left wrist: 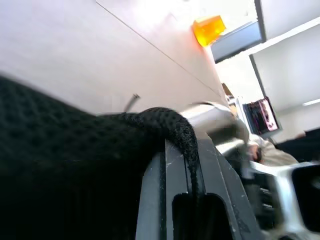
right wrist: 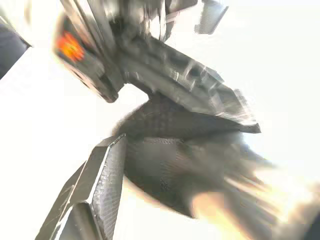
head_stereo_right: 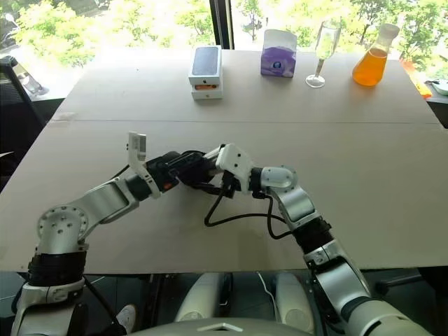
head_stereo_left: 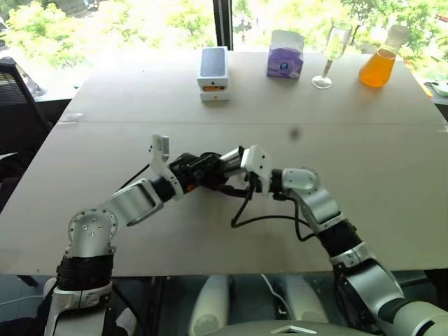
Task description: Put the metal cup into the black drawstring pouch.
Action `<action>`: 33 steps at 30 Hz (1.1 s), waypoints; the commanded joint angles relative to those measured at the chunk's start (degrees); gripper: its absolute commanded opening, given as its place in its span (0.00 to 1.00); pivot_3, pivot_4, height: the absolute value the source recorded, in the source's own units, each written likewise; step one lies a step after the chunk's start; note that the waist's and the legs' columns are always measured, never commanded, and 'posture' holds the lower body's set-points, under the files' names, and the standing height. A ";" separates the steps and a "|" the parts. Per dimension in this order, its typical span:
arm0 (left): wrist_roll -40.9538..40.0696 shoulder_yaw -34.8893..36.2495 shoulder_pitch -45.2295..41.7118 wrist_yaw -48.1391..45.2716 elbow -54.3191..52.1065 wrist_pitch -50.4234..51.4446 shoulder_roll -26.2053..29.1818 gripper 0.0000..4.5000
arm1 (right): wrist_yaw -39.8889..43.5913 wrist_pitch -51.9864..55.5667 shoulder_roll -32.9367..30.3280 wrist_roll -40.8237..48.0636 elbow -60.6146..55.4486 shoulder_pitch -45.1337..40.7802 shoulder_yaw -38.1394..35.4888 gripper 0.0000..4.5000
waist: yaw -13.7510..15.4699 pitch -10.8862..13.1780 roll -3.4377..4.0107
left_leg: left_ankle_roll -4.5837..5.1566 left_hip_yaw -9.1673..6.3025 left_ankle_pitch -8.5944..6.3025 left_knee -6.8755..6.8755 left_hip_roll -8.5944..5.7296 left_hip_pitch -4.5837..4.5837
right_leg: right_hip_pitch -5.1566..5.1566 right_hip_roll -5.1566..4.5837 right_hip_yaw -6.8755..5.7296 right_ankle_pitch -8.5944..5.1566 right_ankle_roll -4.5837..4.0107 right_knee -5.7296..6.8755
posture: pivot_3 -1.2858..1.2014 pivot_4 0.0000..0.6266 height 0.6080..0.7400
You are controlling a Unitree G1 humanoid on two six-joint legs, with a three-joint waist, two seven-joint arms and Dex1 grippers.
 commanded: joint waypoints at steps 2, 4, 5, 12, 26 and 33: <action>3.23 0.28 -1.41 -3.46 1.11 2.24 -0.28 0.00 | -1.33 4.50 0.06 3.06 -8.01 -0.50 -1.14 0.73 | 0.01 0.00 0.00 | 0.00 0.01 0.00 -0.02 0.00 0.00 | 0.00 -0.01 0.00 0.00 0.00 -0.01 | 0.52 0.24 1.00; 4.27 0.27 -1.95 -4.00 1.48 2.85 -1.20 0.00 | -1.82 5.08 0.25 2.96 -7.10 -0.17 -0.74 0.73 | 0.03 0.00 0.00 | 0.00 0.01 0.00 -0.02 0.00 0.00 | 0.00 -0.01 0.01 0.00 0.00 -0.02 | 0.52 0.24 1.00; 4.98 0.25 -2.13 -4.21 1.59 3.12 -1.59 0.00 | -2.07 5.18 0.51 2.86 -6.30 -0.10 -0.48 0.73 | 0.03 0.00 0.00 | 0.00 0.02 0.00 -0.02 0.00 0.00 | 0.00 -0.02 0.01 0.00 0.00 -0.02 | 0.52 0.24 1.00; 6.48 2.43 -2.23 -4.15 1.15 4.28 -3.30 0.00 | -4.01 6.27 0.89 2.21 -3.36 -0.42 -0.13 0.49 | 0.03 0.00 -0.01 | 0.00 0.02 0.00 -0.03 0.00 -0.02 | -0.03 -0.05 0.02 0.00 0.00 -0.01 | 0.52 0.24 1.00; 10.51 5.19 -3.28 -6.62 3.14 7.01 0.13 0.00 | -4.87 7.69 -3.34 1.31 -5.73 2.99 -0.23 0.00 | 0.02 0.00 -0.01 | 0.01 0.02 0.00 -0.06 -0.01 -0.02 | -0.04 -0.04 0.01 0.00 0.00 -0.01 | 0.52 0.24 1.00; 12.15 5.12 -5.26 -7.79 3.38 8.60 -0.42 0.00 | -5.24 10.83 -6.79 -0.46 -9.20 6.30 2.20 0.39 | 0.06 0.00 -0.01 | 0.01 0.02 0.00 -0.06 -0.02 -0.03 | -0.04 -0.06 0.01 0.00 0.00 -0.02 | 0.52 0.24 1.00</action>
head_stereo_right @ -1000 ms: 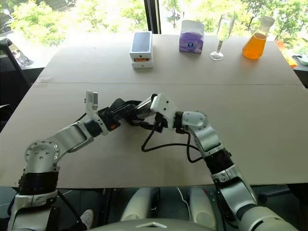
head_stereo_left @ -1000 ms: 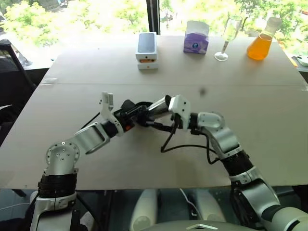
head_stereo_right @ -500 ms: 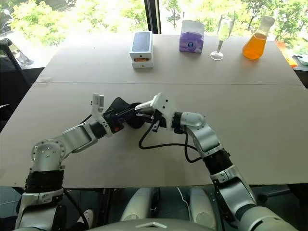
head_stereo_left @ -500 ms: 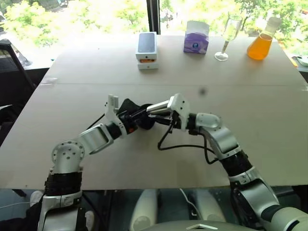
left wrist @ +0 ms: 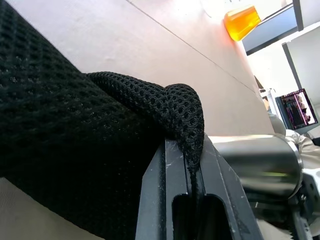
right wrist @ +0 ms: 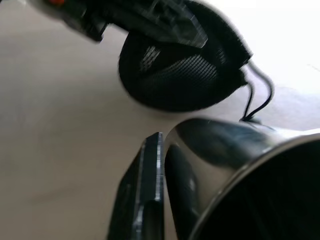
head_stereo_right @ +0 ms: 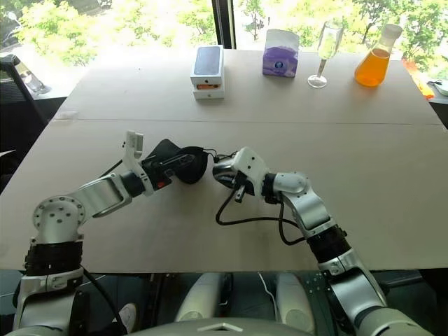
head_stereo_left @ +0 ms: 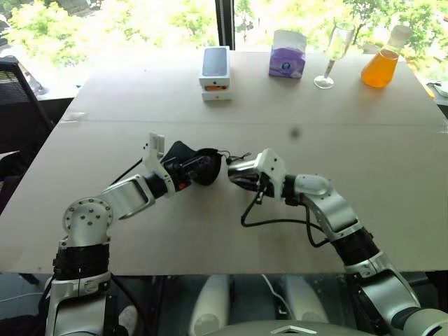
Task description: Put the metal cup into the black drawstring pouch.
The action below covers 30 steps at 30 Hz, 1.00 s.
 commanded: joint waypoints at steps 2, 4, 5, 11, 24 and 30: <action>0.30 1.78 -1.04 -1.08 -0.59 0.98 -0.29 0.00 | -1.65 2.57 -1.09 0.18 -5.22 0.85 -1.12 0.39 | -0.10 0.00 0.00 | 0.00 0.00 0.00 0.00 0.01 0.00 | -0.01 0.01 0.01 0.00 0.00 0.01 | 0.52 0.24 1.00; 0.39 1.90 -1.16 -1.04 -0.60 1.32 -0.50 0.00 | -1.84 3.64 -2.12 0.61 -6.99 1.68 -1.74 0.39 | -0.02 0.00 0.00 | 0.00 0.00 0.00 -0.01 0.02 0.00 | -0.02 0.01 0.01 0.00 0.00 0.01 | 0.52 0.24 1.00; 0.43 1.96 -1.18 -1.04 -0.65 1.45 -0.58 0.00 | -2.25 4.63 -2.44 1.06 -8.08 2.14 -2.35 0.39 | -0.02 0.00 0.00 | 0.00 -0.02 0.00 -0.01 0.02 -0.01 | -0.01 0.00 -0.01 0.00 0.00 0.00 | 0.52 0.24 1.00; 0.72 2.48 -1.43 -1.11 -0.75 2.40 -1.00 0.00 | -3.17 8.36 -4.70 3.28 -13.42 4.34 -4.79 0.39 | 0.03 0.00 0.00 | 0.00 0.00 0.00 -0.01 0.01 -0.01 | -0.01 -0.03 0.00 0.00 0.00 0.00 | 0.52 0.24 1.00; 1.74 2.61 -2.82 -2.06 -0.39 4.49 -1.77 0.00 | -4.76 12.39 -7.48 6.70 -18.67 8.54 -7.49 0.39 | 0.03 0.00 -0.01 | 0.02 0.01 -0.01 -0.01 0.00 -0.01 | -0.01 -0.02 0.00 0.00 0.00 0.00 | 0.52 0.24 1.00; 2.35 2.73 -3.09 -2.70 -0.02 5.21 -1.92 0.00 | -5.16 13.46 -9.44 7.84 -20.73 10.52 -9.23 0.39 | 0.06 0.00 -0.01 | 0.23 0.00 -0.13 0.00 0.00 -0.01 | -0.01 -0.02 0.00 0.00 0.00 0.00 | 0.52 0.24 1.00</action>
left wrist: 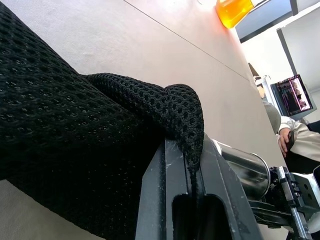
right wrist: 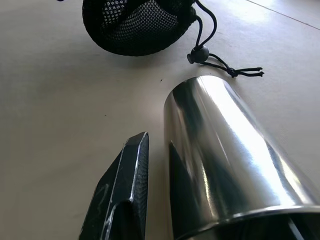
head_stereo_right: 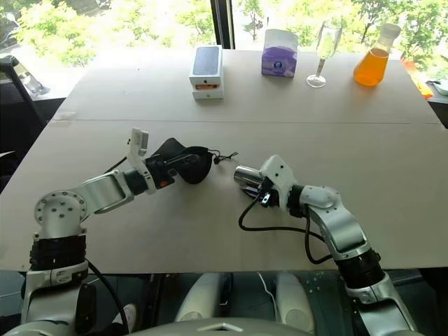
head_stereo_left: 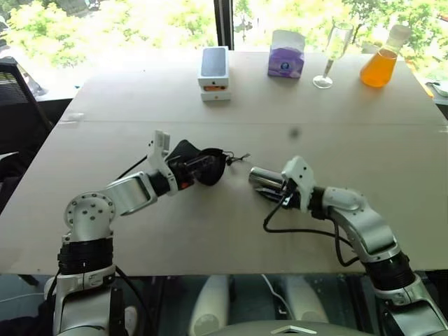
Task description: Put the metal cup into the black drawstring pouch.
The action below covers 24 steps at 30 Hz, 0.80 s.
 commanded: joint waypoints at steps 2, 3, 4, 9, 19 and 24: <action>0.30 1.27 -1.39 -1.31 -0.26 0.47 -0.13 0.00 | -0.52 0.39 -0.88 2.25 -3.73 0.95 -2.39 0.39 | 0.01 0.00 0.00 | 0.01 0.00 0.00 0.00 0.00 0.00 | 0.00 0.00 0.00 0.00 0.00 0.00 | 0.52 0.24 1.00; 0.37 1.24 -1.47 -1.43 -0.25 0.61 -0.23 0.00 | -0.73 0.66 -0.79 2.63 -4.04 1.19 -2.61 0.39 | 0.01 0.00 0.00 | 0.01 0.00 -0.01 0.00 0.00 0.00 | 0.00 0.00 0.00 0.00 0.00 0.00 | 0.52 0.24 1.00; 0.45 1.23 -1.54 -1.51 -0.26 0.75 -0.33 0.00 | -0.87 0.84 -0.77 2.94 -4.39 1.42 -2.76 0.39 | 0.00 0.00 0.00 | 0.01 0.00 0.00 0.00 0.00 0.00 | 0.00 0.01 0.00 0.00 0.00 0.00 | 0.52 0.24 1.00; 0.84 1.44 -1.86 -1.86 -0.12 1.28 -0.54 0.00 | -1.51 1.92 -1.31 4.53 -6.22 2.69 -3.66 0.39 | 0.01 0.00 0.00 | 0.01 0.01 -0.01 0.00 0.00 0.00 | 0.00 0.00 0.01 0.00 0.00 0.00 | 0.52 0.24 1.00; 0.73 1.66 -2.01 -1.57 -0.28 2.11 -0.90 0.00 | -2.31 2.36 -2.23 6.52 -7.09 3.98 -4.25 0.39 | 0.00 -0.01 -0.01 | 0.03 0.01 -0.01 0.01 0.00 0.01 | 0.01 0.01 0.01 0.00 0.00 0.01 | 0.52 0.24 1.00; -0.13 1.91 -2.30 -1.04 -0.94 2.43 -1.07 0.00 | -2.66 2.45 -1.22 7.65 -6.67 3.40 -3.70 0.13 | 0.01 -0.01 -0.01 | 0.03 0.01 -0.01 0.01 0.00 0.01 | 0.01 0.01 0.01 0.00 0.00 0.01 | 0.52 0.24 1.00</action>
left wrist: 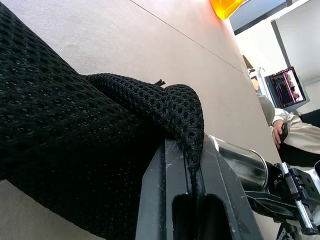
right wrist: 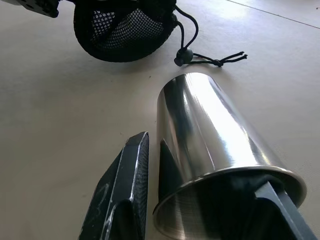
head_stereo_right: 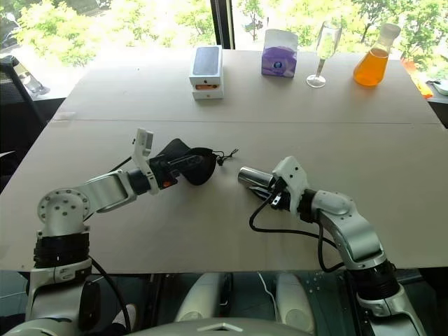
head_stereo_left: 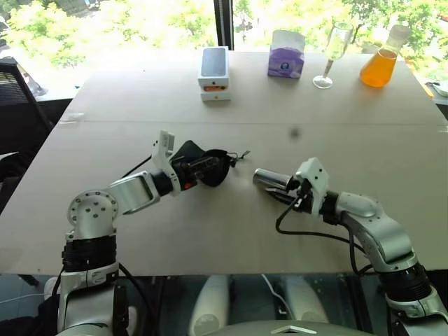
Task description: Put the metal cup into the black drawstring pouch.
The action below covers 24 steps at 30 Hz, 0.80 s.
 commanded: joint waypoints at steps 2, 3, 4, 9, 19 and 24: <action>-1.57 2.03 -1.48 -0.11 -1.33 0.59 -0.01 0.00 | -0.58 0.15 1.09 2.17 -3.05 -0.95 -1.01 0.03 | 0.02 0.00 0.00 | 0.00 0.00 0.00 0.00 0.00 0.00 | 0.00 0.00 0.00 0.00 0.00 0.00 | 0.52 0.24 1.00; -1.97 2.17 -1.70 0.02 -1.40 0.83 0.06 0.00 | -0.68 0.19 1.52 2.52 -3.52 -1.26 -0.83 0.03 | 0.02 0.00 0.00 | 0.00 0.00 0.00 0.01 0.00 0.00 | 0.00 0.00 0.00 0.00 0.00 0.00 | 0.52 0.24 1.00; -2.22 2.29 -1.86 0.11 -1.44 1.02 0.09 0.00 | -0.75 0.20 1.77 2.75 -3.84 -1.47 -0.67 0.03 | 0.01 0.00 0.00 | 0.00 0.00 0.00 0.01 0.00 0.00 | 0.00 0.00 0.00 0.00 0.00 0.00 | 0.52 0.24 1.00; -3.82 2.63 -3.71 1.27 -1.33 2.02 0.04 0.00 | -1.80 -0.27 6.08 4.00 -3.79 -4.03 1.04 0.03 | -0.03 0.00 0.00 | 0.00 -0.03 0.00 0.01 0.01 0.00 | 0.00 0.02 -0.01 0.00 0.00 0.02 | 0.52 0.24 1.00; -5.74 2.25 -5.90 3.80 -1.46 3.08 -1.05 0.00 | -1.55 -3.53 12.68 2.70 1.21 -7.31 4.68 0.03 | -0.03 0.00 -0.01 | -0.23 -0.02 0.14 0.03 0.00 0.00 | 0.00 0.03 -0.02 0.00 0.00 0.03 | 0.52 0.24 1.00; -6.64 1.82 -5.99 5.75 -2.41 3.55 -2.09 0.00 | -0.92 -6.39 14.44 1.70 5.73 -8.47 6.17 0.03 | -0.04 0.00 0.00 | -0.24 -0.02 0.14 0.03 0.00 0.00 | 0.00 0.03 -0.01 0.00 0.00 0.03 | 0.52 0.24 1.00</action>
